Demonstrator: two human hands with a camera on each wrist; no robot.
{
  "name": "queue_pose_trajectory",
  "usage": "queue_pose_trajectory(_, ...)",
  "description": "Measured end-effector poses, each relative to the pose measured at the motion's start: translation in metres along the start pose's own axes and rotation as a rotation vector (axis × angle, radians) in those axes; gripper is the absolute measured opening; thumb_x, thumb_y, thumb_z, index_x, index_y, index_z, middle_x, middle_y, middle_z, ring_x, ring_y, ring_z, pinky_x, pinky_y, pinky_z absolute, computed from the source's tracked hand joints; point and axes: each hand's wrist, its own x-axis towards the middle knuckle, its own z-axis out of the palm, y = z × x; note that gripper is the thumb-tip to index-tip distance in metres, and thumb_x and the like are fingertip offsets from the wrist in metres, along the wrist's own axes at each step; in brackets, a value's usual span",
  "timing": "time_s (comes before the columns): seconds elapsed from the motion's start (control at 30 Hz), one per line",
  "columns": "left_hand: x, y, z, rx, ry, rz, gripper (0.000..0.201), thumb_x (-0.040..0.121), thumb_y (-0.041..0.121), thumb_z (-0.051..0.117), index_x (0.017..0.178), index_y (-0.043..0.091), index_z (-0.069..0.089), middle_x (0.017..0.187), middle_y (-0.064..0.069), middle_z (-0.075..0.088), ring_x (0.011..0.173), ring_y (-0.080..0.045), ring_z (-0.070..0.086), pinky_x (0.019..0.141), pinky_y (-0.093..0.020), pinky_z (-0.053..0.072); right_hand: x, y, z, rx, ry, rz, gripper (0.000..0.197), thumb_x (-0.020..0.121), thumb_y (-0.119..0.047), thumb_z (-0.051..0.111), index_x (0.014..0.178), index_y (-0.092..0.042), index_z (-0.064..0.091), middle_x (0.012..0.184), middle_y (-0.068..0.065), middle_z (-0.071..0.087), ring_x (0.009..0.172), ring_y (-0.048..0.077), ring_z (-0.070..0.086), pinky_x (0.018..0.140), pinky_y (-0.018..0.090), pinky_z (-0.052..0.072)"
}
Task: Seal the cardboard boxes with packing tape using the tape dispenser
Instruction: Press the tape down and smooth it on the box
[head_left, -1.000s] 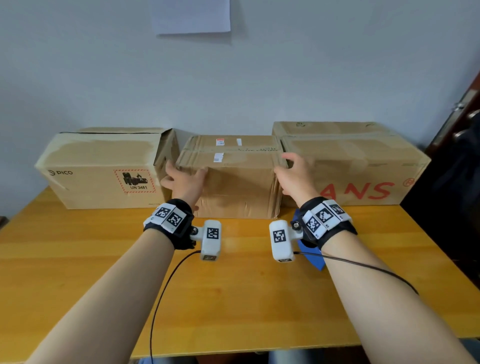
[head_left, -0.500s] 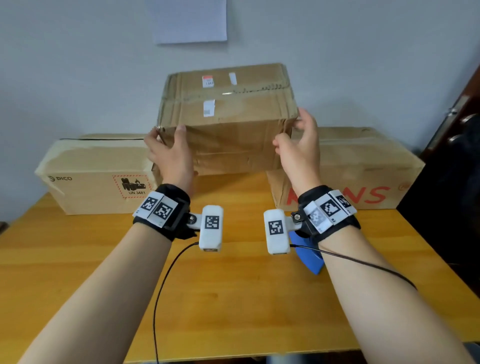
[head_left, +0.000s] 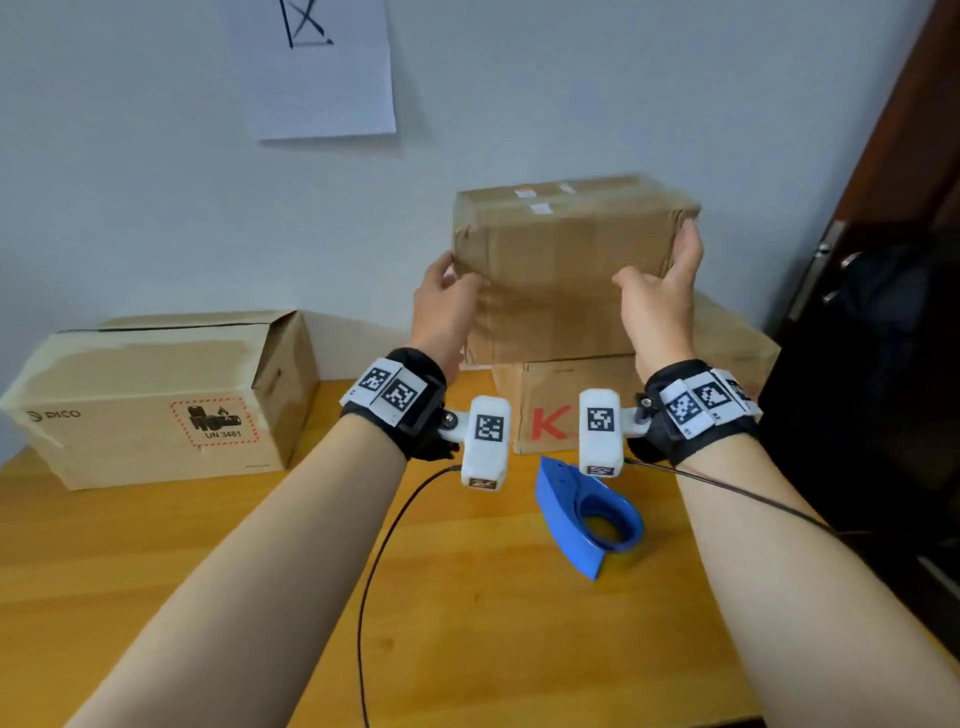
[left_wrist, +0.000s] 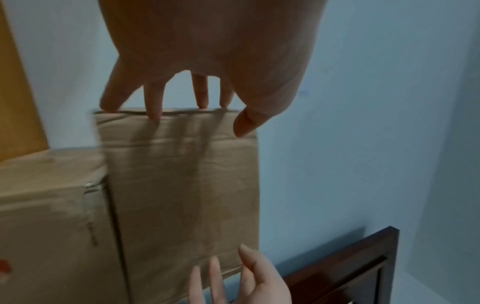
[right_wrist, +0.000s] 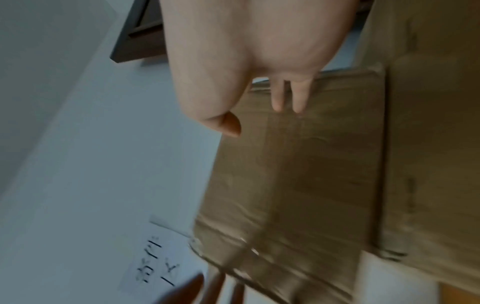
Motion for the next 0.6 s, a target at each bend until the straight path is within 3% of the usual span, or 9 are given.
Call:
queue_pose_trajectory(0.03, 0.003, -0.004, 0.008, 0.021, -0.042, -0.022, 0.057, 0.098, 0.022, 0.055, 0.15, 0.035, 0.038, 0.137, 0.01, 0.053, 0.099, -0.015, 0.058, 0.059, -0.028, 0.047, 0.002, 0.007, -0.003, -0.045, -0.032, 0.019, 0.084, 0.09, -0.007, 0.055, 0.159, -0.032, 0.015, 0.167, -0.011, 0.013, 0.136, 0.004, 0.035, 0.11, 0.025, 0.035)
queue_pose_trajectory(0.13, 0.013, -0.012, 0.03, 0.086, -0.17, -0.043, 0.059, 0.097, 0.03, 0.059, 0.151, 0.034, 0.038, 0.147, 0.007, 0.048, 0.122, -0.022, 0.05, 0.08, -0.037, 0.046, 0.004, 0.03, -0.006, -0.108, -0.166, 0.075, 0.074, 0.096, -0.009, 0.054, 0.157, -0.037, 0.022, 0.164, -0.012, 0.02, 0.127, -0.001, 0.028, 0.103, 0.025, 0.029)
queue_pose_trajectory(0.2, 0.019, -0.014, 0.039, 0.115, -0.257, -0.076, 0.055, 0.096, 0.035, 0.06, 0.149, 0.035, 0.043, 0.148, 0.005, 0.047, 0.132, -0.026, 0.046, 0.1, -0.05, 0.045, 0.007, 0.042, -0.002, -0.152, -0.26, 0.12, 0.065, 0.097, -0.018, 0.056, 0.155, -0.036, 0.033, 0.163, -0.011, 0.026, 0.14, 0.006, 0.031, 0.114, 0.033, 0.03)
queue_pose_trajectory(0.27, 0.024, -0.018, 0.045, 0.124, -0.313, -0.095, 0.054, 0.097, 0.037, 0.06, 0.148, 0.033, 0.044, 0.149, 0.004, 0.047, 0.136, -0.027, 0.044, 0.108, -0.054, 0.042, 0.011, 0.047, 0.001, -0.174, -0.301, 0.19, 0.063, 0.095, -0.027, 0.06, 0.153, -0.037, 0.037, 0.163, -0.009, 0.026, 0.146, 0.015, 0.032, 0.118, 0.045, 0.033)
queue_pose_trajectory(0.37, 0.03, -0.025, 0.043, 0.155, -0.363, -0.097, 0.057, 0.097, 0.037, 0.061, 0.15, 0.031, 0.042, 0.15, 0.002, 0.046, 0.134, -0.026, 0.045, 0.108, -0.052, 0.043, 0.02, 0.051, 0.002, -0.193, -0.314, 0.245, 0.061, 0.097, -0.028, 0.059, 0.153, -0.034, 0.038, 0.164, -0.008, 0.025, 0.148, 0.016, 0.029, 0.12, 0.042, 0.028)
queue_pose_trajectory(0.47, 0.038, -0.036, 0.028, 0.169, -0.266, -0.078, 0.048, 0.096, 0.03, 0.063, 0.143, 0.025, 0.052, 0.139, 0.001, 0.056, 0.127, -0.023, 0.052, 0.101, -0.042, 0.047, 0.018, 0.052, 0.007, -0.306, -0.369, 0.235, 0.053, 0.098, -0.023, 0.058, 0.15, -0.025, 0.046, 0.16, -0.003, 0.035, 0.146, 0.018, 0.033, 0.115, 0.034, 0.028)
queue_pose_trajectory(0.6, 0.049, -0.046, -0.014, 0.235, 0.011, -0.065, 0.025, 0.094, 0.017, 0.06, 0.118, 0.021, 0.067, 0.119, -0.006, 0.065, 0.117, -0.028, 0.059, 0.094, -0.038, 0.049, -0.002, 0.056, 0.029, -0.433, -0.461, 0.152, 0.028, 0.095, -0.019, 0.058, 0.119, -0.024, 0.071, 0.121, -0.009, 0.066, 0.118, 0.013, 0.057, 0.101, 0.029, 0.042)
